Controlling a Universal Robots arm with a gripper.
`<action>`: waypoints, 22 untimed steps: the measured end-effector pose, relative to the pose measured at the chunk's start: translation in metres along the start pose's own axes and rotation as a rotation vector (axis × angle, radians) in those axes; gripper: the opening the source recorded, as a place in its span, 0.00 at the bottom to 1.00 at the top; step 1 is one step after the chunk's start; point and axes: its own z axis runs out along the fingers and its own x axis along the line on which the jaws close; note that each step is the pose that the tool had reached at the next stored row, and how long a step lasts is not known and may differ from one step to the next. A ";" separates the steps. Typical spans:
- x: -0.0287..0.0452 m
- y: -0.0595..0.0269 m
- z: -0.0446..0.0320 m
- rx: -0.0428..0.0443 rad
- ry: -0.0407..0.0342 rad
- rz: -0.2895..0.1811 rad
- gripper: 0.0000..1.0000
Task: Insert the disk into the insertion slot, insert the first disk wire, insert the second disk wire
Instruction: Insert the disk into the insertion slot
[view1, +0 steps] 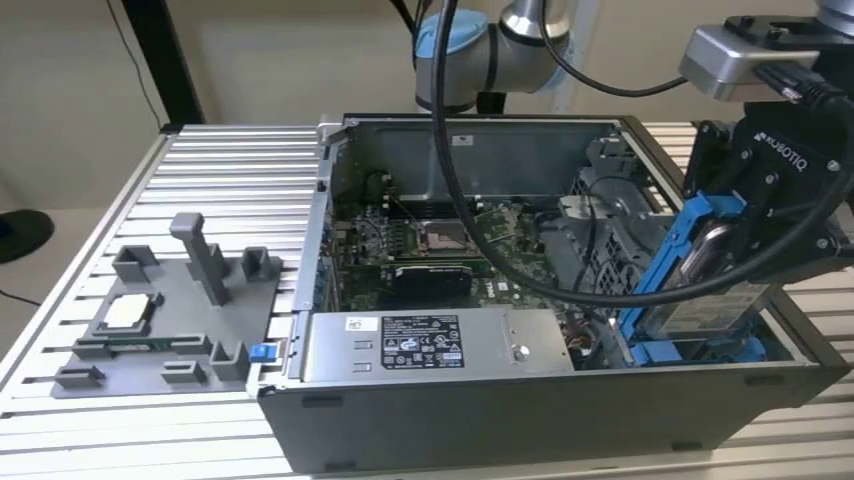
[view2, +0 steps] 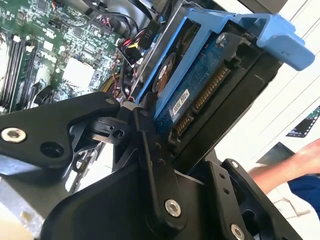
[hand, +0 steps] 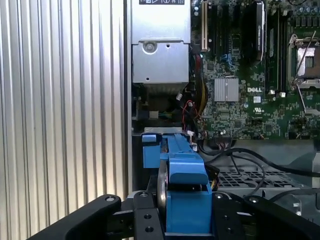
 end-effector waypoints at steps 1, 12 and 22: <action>0.0000 -0.0001 0.0018 -0.0003 -0.0002 0.002 0.00; 0.0000 -0.0006 0.0170 -0.0018 -0.0009 0.020 0.00; -0.0010 -0.0025 0.0174 -0.0018 -0.0026 0.020 1.00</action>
